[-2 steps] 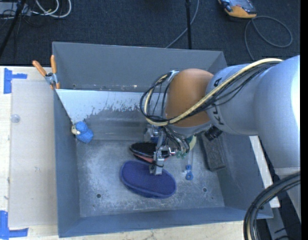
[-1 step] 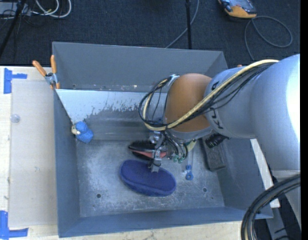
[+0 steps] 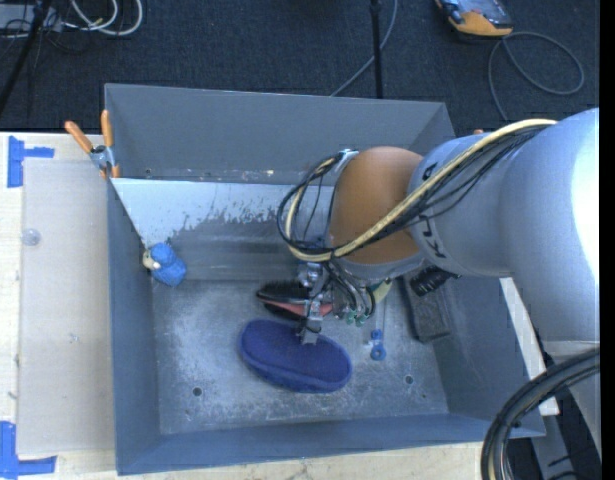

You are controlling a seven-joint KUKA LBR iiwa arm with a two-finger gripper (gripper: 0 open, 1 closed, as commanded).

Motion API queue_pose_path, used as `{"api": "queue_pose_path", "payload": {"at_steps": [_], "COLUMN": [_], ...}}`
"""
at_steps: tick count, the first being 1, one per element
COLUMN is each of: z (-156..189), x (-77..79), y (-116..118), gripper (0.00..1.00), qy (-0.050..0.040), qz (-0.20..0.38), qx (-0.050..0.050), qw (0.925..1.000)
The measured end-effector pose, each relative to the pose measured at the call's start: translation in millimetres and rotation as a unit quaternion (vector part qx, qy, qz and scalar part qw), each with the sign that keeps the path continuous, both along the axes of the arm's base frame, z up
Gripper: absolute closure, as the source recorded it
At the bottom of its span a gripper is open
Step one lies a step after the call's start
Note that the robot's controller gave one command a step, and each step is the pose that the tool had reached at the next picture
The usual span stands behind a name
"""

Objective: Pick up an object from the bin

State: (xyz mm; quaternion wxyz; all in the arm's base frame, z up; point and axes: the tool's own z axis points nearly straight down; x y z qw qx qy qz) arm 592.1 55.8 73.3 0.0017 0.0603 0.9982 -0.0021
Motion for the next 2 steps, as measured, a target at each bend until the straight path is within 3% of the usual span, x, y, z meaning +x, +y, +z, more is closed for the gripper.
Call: {"api": "queue_pose_path", "payload": {"at_steps": [2], "z": [6.3], "x": [-0.5], "y": [-0.2], "gripper": [1.0], "qy": [0.0003], "qz": [-0.001], "qx": [0.0], "qw": [1.0]}}
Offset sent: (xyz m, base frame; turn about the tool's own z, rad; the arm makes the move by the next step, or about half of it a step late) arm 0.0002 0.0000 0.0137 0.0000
